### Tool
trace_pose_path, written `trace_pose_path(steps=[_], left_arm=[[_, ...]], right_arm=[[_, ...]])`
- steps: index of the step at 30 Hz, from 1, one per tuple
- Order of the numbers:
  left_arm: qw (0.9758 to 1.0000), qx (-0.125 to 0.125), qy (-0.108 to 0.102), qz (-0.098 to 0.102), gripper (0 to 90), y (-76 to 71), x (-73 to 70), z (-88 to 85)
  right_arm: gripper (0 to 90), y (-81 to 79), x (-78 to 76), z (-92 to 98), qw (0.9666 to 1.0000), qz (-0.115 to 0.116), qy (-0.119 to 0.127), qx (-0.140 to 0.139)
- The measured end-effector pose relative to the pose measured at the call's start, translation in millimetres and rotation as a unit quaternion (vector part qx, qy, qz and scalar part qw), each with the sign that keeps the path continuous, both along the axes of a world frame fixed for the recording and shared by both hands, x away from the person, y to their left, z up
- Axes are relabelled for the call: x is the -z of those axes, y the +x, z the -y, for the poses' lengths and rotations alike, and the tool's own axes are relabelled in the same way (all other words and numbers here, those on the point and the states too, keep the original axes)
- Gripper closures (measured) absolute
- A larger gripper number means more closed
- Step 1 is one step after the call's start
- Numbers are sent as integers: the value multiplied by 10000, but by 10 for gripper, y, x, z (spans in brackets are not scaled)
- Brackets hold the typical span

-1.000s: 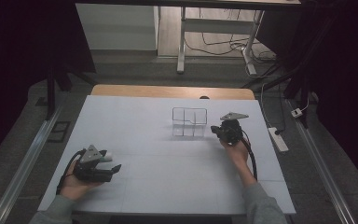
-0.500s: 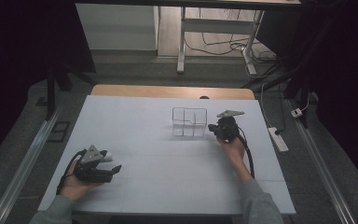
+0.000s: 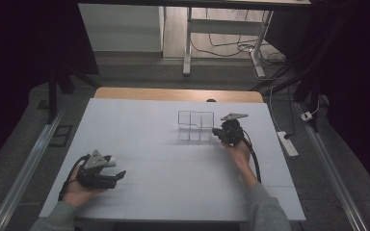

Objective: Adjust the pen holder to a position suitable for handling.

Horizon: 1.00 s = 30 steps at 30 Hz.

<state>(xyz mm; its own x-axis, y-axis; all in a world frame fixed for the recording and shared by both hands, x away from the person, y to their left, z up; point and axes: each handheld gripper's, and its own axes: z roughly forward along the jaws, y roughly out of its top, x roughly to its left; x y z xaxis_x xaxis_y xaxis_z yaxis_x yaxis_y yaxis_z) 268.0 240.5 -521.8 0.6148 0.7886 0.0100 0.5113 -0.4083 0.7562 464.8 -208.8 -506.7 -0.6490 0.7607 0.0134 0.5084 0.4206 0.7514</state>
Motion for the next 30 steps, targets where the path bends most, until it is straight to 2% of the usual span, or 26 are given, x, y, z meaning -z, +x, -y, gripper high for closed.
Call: trace_pose_path(steps=[16,30], left_arm=[[10000,17,24,40,175,-9,1,13],[9999,62,81,6,174,-7,12,30]], right_arm=[[897,9,12,-104,10000,9,8,-17],[896,5,12,-281,9998,-68,59,-198]])
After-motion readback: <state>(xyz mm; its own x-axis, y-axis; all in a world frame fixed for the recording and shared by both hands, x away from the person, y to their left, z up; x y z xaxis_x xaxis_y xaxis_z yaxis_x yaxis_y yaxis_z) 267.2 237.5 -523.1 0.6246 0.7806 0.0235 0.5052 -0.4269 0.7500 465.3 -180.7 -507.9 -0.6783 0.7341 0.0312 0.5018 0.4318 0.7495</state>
